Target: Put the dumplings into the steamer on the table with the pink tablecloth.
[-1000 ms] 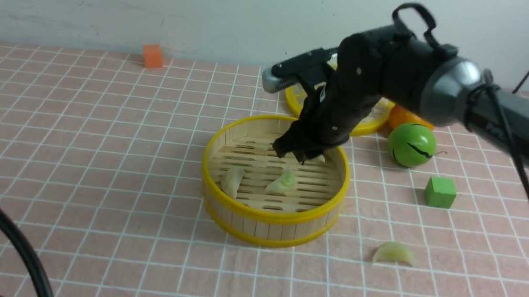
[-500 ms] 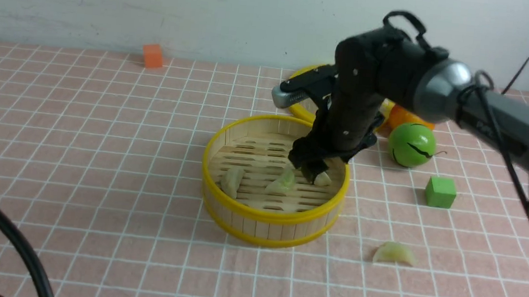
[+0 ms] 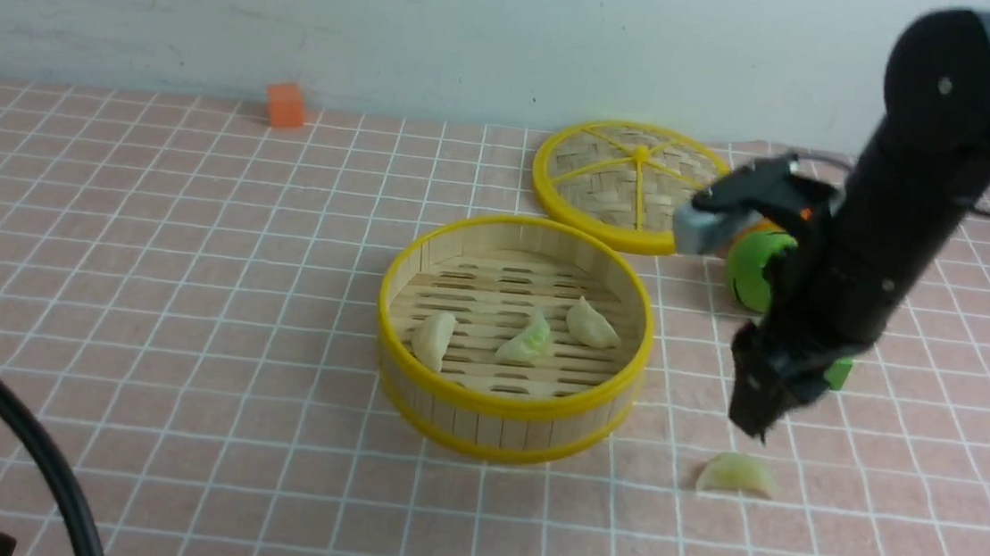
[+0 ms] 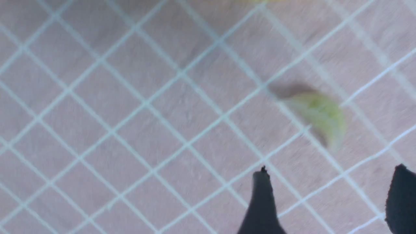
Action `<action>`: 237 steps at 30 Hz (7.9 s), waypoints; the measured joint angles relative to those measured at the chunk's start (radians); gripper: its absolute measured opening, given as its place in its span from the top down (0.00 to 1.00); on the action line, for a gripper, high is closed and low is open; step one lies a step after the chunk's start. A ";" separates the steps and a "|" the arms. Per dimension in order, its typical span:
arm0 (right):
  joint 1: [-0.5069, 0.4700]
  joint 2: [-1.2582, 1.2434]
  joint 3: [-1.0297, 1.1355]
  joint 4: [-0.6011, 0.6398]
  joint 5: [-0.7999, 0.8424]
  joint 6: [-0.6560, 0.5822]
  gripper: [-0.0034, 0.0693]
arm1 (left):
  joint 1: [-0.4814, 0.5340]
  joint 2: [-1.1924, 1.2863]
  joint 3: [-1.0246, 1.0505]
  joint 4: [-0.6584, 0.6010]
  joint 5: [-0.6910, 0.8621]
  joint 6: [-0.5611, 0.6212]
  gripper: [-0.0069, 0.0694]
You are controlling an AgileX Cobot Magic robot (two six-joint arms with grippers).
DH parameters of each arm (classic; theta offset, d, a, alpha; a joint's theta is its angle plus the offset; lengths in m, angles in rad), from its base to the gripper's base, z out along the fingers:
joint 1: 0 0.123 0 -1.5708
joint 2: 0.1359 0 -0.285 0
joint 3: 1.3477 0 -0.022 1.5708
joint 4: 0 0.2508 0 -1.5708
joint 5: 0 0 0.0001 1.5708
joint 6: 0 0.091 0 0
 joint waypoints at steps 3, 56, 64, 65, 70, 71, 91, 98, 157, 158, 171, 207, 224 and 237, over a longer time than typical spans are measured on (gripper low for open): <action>-0.002 0.005 0.109 -0.019 -0.102 -0.066 0.30 | 0.000 0.000 0.000 0.000 -0.007 0.000 0.93; 0.283 0.342 -0.331 -0.057 -0.341 0.160 0.33 | 0.000 -0.054 0.014 0.066 -0.031 0.024 0.90; 0.283 0.228 -0.399 -0.104 -0.087 0.192 0.36 | 0.000 -0.352 0.234 0.118 -0.164 -0.100 0.90; 0.283 0.199 -0.403 -0.105 -0.059 0.203 0.42 | 0.000 -0.390 0.264 0.125 -0.180 -0.114 0.90; 0.283 0.024 -0.382 -0.089 0.009 0.240 0.85 | 0.000 -0.617 0.422 0.158 -0.304 -0.193 0.90; 0.283 -0.013 -0.362 -0.079 0.012 0.241 0.91 | 0.000 -0.649 0.440 0.166 -0.326 -0.201 0.90; 0.283 -0.924 0.515 0.039 -0.560 0.265 0.97 | 0.000 -0.688 0.478 0.196 -0.387 -0.216 0.88; 0.283 -1.081 0.610 0.041 -0.618 0.265 0.97 | 0.000 -0.688 0.478 0.196 -0.387 -0.216 0.88; -0.318 -1.836 1.507 -0.157 -0.832 0.632 0.98 | 0.000 -0.688 0.478 0.198 -0.388 -0.216 0.82; -0.318 -1.836 1.507 -0.157 -0.832 0.632 0.98 | 0.000 -0.688 0.478 0.198 -0.388 -0.216 0.82; -0.318 -1.836 1.507 -0.157 -0.832 0.632 0.97 | 0.000 -0.688 0.478 0.199 -0.388 -0.216 0.81; -0.318 -1.836 1.507 -0.157 -0.831 0.632 0.93 | 0.512 -0.688 0.913 0.127 -0.768 -0.185 0.93; -0.318 -1.836 1.507 -0.157 -0.831 0.632 0.90 | 0.512 -0.688 0.913 0.126 -0.767 -0.185 0.93; -0.318 -1.836 1.507 -0.157 -0.831 0.632 0.87 | 0.512 -0.688 0.914 0.126 -0.767 -0.185 0.93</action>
